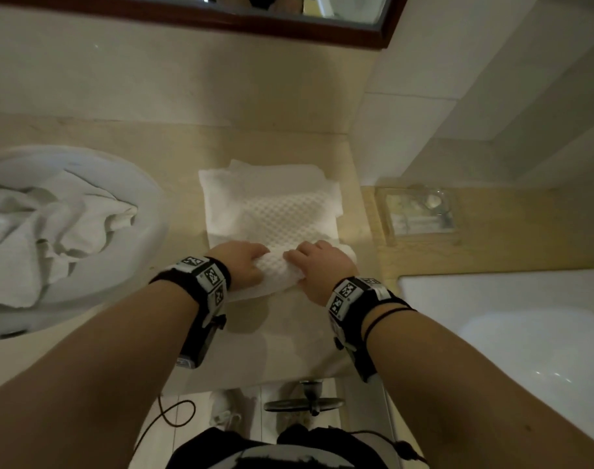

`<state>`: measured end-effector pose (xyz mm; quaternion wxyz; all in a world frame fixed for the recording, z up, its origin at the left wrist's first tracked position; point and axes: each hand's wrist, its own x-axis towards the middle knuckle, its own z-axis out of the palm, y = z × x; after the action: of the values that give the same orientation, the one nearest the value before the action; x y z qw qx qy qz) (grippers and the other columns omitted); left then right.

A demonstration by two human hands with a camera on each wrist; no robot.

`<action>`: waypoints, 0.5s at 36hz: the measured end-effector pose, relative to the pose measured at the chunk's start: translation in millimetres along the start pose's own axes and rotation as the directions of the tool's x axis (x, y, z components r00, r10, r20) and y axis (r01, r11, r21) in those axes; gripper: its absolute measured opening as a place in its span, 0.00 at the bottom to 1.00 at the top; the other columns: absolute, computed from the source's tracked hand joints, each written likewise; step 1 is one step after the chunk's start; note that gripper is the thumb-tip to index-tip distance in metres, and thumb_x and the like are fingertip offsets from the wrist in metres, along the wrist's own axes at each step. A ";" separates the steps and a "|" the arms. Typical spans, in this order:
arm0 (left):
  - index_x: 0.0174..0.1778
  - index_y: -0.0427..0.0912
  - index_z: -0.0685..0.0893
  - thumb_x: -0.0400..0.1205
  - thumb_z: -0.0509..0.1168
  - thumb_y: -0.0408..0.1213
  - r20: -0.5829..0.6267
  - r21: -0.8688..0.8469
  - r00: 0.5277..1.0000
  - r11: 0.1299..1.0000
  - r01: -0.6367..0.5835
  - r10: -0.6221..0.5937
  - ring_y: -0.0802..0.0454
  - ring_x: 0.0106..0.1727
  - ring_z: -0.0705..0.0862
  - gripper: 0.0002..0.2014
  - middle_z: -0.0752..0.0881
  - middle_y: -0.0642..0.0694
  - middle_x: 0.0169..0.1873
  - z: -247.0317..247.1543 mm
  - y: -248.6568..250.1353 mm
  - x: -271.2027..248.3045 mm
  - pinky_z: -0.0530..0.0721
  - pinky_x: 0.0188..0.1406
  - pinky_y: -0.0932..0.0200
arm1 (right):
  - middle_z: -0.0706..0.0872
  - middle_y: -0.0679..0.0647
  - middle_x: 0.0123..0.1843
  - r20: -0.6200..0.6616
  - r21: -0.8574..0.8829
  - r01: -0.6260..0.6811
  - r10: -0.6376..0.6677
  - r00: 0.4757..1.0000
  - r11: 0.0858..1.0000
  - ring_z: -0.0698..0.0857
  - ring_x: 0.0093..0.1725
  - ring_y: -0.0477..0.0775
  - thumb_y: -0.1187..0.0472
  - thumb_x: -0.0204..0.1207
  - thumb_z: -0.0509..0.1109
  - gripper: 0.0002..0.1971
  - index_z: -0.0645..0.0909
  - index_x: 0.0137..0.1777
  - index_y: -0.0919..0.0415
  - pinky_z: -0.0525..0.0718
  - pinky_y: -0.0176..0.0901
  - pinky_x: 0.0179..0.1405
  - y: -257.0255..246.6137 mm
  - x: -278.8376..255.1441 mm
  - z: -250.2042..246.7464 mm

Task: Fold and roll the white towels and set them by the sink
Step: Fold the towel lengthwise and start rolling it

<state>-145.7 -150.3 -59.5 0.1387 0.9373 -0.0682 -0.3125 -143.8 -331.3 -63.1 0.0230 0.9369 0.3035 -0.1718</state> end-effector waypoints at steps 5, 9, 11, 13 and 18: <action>0.75 0.52 0.65 0.65 0.47 0.62 -0.194 0.319 0.970 0.945 -0.080 0.148 0.49 0.71 0.69 0.40 0.69 0.51 0.72 7.2 -7.9 -11.4 0.61 0.73 0.54 | 0.76 0.54 0.67 0.073 0.049 -0.064 0.060 0.996 0.997 0.77 0.64 0.60 0.54 0.79 0.65 0.23 0.67 0.73 0.49 0.77 0.51 0.61 4.2 16.6 -5.3; 0.81 0.47 0.54 0.73 0.55 0.69 -0.169 0.472 0.973 0.880 -0.058 0.155 0.46 0.77 0.61 0.45 0.59 0.47 0.78 14.5 -9.1 -15.2 0.55 0.76 0.51 | 0.78 0.53 0.68 0.124 0.064 -0.092 0.084 0.989 0.994 0.77 0.66 0.59 0.51 0.79 0.65 0.25 0.65 0.76 0.45 0.75 0.50 0.65 7.9 28.0 -12.6; 0.82 0.45 0.48 0.78 0.59 0.61 -0.156 0.518 0.980 0.855 -0.022 0.120 0.44 0.78 0.58 0.43 0.56 0.46 0.79 15.6 -6.2 -15.8 0.53 0.77 0.50 | 0.79 0.53 0.68 0.155 0.083 -0.086 0.073 0.985 0.993 0.79 0.66 0.58 0.49 0.80 0.63 0.24 0.67 0.76 0.44 0.76 0.49 0.65 9.9 33.1 -16.5; 0.83 0.44 0.46 0.81 0.59 0.52 -0.159 0.521 0.983 0.854 0.008 0.088 0.43 0.78 0.57 0.39 0.55 0.45 0.78 15.2 -2.9 -13.4 0.54 0.77 0.49 | 0.80 0.53 0.69 0.196 0.116 -0.082 0.058 0.979 0.990 0.79 0.66 0.58 0.49 0.80 0.63 0.24 0.68 0.76 0.45 0.78 0.49 0.65 10.8 37.7 -18.6; 0.82 0.46 0.53 0.82 0.60 0.48 -0.153 0.462 0.987 0.887 0.026 0.051 0.43 0.76 0.62 0.35 0.62 0.44 0.76 7.4 -0.5 -0.3 0.60 0.76 0.50 | 0.62 0.54 0.81 0.183 -0.015 -0.059 0.061 0.981 0.998 0.61 0.78 0.60 0.48 0.84 0.56 0.31 0.49 0.84 0.50 0.59 0.53 0.76 8.9 35.7 -15.2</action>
<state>-150.5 -151.4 -65.2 -0.0813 0.9649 -0.1352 -0.2098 -106.9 -316.3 -61.3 0.0603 0.9257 0.2727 -0.2553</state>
